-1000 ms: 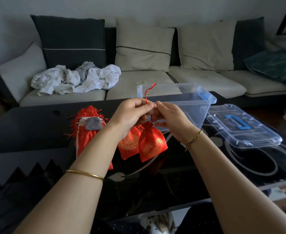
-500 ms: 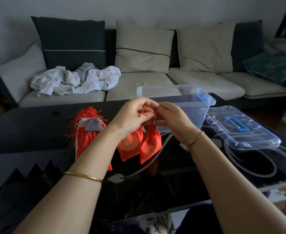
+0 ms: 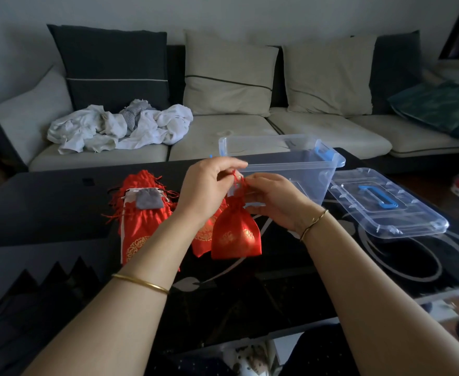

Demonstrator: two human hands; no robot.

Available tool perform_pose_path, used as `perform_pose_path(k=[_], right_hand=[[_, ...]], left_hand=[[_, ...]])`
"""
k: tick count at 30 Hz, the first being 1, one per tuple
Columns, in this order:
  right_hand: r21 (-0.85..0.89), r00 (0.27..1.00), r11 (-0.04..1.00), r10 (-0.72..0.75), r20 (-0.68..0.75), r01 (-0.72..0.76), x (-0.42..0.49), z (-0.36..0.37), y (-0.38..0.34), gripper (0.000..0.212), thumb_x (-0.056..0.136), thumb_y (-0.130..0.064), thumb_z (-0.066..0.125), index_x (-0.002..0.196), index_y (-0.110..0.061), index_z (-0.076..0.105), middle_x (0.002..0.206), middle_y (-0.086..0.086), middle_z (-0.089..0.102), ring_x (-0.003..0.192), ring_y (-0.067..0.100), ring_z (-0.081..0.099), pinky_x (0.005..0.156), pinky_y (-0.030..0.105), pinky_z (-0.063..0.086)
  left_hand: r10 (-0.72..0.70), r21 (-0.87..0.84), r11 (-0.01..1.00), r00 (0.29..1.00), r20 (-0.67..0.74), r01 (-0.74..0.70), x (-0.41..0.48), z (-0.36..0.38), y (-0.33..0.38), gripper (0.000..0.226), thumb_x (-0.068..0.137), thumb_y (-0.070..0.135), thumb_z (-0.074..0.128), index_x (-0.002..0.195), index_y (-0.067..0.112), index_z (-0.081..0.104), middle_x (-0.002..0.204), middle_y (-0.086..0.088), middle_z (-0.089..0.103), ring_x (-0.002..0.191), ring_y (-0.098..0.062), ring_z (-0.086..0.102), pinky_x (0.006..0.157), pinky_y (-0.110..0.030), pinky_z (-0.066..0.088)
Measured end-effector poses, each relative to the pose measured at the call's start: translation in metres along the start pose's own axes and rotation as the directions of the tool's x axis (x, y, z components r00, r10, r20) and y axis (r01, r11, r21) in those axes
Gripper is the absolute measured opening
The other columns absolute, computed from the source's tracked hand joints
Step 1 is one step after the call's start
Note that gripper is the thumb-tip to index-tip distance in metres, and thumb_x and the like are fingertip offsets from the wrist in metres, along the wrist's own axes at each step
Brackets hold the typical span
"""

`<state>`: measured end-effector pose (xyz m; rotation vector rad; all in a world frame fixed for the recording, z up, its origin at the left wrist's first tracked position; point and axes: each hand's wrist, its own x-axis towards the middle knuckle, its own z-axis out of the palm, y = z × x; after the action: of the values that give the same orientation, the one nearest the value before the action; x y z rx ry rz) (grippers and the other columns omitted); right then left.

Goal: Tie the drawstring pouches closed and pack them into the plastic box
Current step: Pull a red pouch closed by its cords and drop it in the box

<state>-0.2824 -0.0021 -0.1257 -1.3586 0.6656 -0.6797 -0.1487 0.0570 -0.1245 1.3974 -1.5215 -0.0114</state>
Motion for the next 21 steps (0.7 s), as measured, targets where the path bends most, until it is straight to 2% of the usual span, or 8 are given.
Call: perform_pose_path(k=[4, 8, 10, 12, 14, 16, 18, 21], right_hand=[[-0.031, 0.991, 0.999, -0.011, -0.132, 0.007, 0.000, 0.000, -0.001, 0.023, 0.100, -0.019, 0.039, 0.093, -0.005, 0.056, 0.085, 0.010, 0.062, 0.078, 0.020, 0.062, 0.072, 0.034, 0.051], [-0.001, 0.964, 1.000, -0.004, -0.267, 0.004, 0.001, -0.007, 0.001, 0.023, 0.099, -0.021, 0.041, 0.085, -0.009, 0.055, 0.076, 0.006, 0.061, 0.072, 0.018, 0.062, 0.070, 0.033, 0.052], [0.061, 0.951, 0.998, 0.033, -0.306, -0.015, 0.002, -0.011, 0.003, 0.021, 0.098, -0.017, 0.043, 0.083, -0.009, 0.054, 0.072, 0.005, 0.059, 0.067, 0.018, 0.061, 0.064, 0.030, 0.048], [0.033, 0.930, 0.997, 0.072, -0.361, -0.064, 0.004, -0.014, 0.009, 0.023, 0.096, -0.010, 0.043, 0.074, -0.009, 0.051, 0.067, 0.006, 0.055, 0.058, 0.014, 0.059, 0.058, 0.028, 0.043], [-0.052, 0.904, 0.991, 0.090, -0.418, -0.122, 0.008, -0.017, 0.018, 0.029, 0.093, -0.003, 0.042, 0.065, -0.009, 0.048, 0.063, 0.006, 0.051, 0.044, 0.009, 0.056, 0.053, 0.024, 0.037], [-0.109, 0.881, 0.979, 0.104, -0.461, -0.173, 0.013, -0.019, 0.027, 0.031, 0.090, -0.001, 0.043, 0.060, -0.009, 0.046, 0.060, 0.006, 0.050, 0.044, 0.011, 0.053, 0.052, 0.024, 0.035], [-0.141, 0.869, 0.971, 0.102, -0.484, -0.193, 0.016, -0.020, 0.031, 0.031, 0.088, -0.001, 0.044, 0.058, -0.009, 0.046, 0.059, 0.008, 0.049, 0.047, 0.014, 0.050, 0.051, 0.023, 0.036], [-0.133, 0.881, 0.986, 0.025, -0.472, -0.099, 0.014, -0.018, 0.028, 0.031, 0.092, -0.009, 0.046, 0.061, -0.009, 0.050, 0.061, 0.006, 0.052, 0.052, 0.016, 0.052, 0.050, 0.025, 0.040]], left_hand=[[-0.095, -0.067, 0.993, 0.995, 0.016, 0.096, -0.002, -0.002, -0.002, 0.016, 0.088, 0.007, 0.063, 0.101, 0.006, 0.073, 0.090, 0.004, 0.068, 0.078, 0.004, 0.061, 0.074, -0.003, 0.043], [-0.281, 0.055, 0.959, 0.959, 0.042, 0.278, 0.000, -0.003, -0.010, 0.027, 0.096, 0.023, 0.049, 0.089, 0.007, 0.070, 0.084, -0.001, 0.069, 0.081, -0.016, 0.066, 0.080, -0.031, 0.051], [-0.400, 0.059, 0.915, 0.916, 0.014, 0.399, 0.002, -0.003, -0.011, 0.035, 0.097, 0.023, 0.043, 0.071, 0.008, 0.062, 0.080, -0.002, 0.068, 0.081, -0.019, 0.064, 0.076, -0.032, 0.047], [-0.532, -0.239, 0.821, 0.847, 0.011, 0.519, 0.004, -0.004, -0.008, 0.039, 0.095, 0.016, 0.041, 0.057, 0.010, 0.048, 0.077, -0.001, 0.068, 0.081, -0.016, 0.064, 0.073, -0.031, 0.045], [-0.582, -0.545, 0.657, 0.810, 0.074, 0.522, 0.006, -0.005, -0.005, 0.040, 0.095, 0.014, 0.039, 0.055, 0.015, 0.039, 0.076, 0.000, 0.071, 0.085, -0.015, 0.065, 0.073, -0.028, 0.044], [-0.563, -0.668, 0.555, 0.815, 0.137, 0.496, 0.004, -0.002, -0.002, 0.040, 0.097, 0.015, 0.036, 0.057, 0.016, 0.035, 0.066, 0.002, 0.071, 0.079, -0.015, 0.069, 0.072, -0.027, 0.043], [-0.544, -0.653, 0.567, 0.824, 0.160, 0.501, 0.002, 0.003, 0.003, 0.039, 0.099, 0.017, 0.036, 0.060, 0.016, 0.038, 0.056, 0.002, 0.067, 0.066, -0.013, 0.068, 0.066, -0.025, 0.043], [-0.508, -0.452, 0.719, 0.843, 0.177, 0.528, 0.001, 0.005, 0.004, 0.037, 0.100, 0.018, 0.040, 0.065, 0.014, 0.053, 0.057, 0.003, 0.064, 0.052, -0.004, 0.061, 0.056, -0.019, 0.040]])
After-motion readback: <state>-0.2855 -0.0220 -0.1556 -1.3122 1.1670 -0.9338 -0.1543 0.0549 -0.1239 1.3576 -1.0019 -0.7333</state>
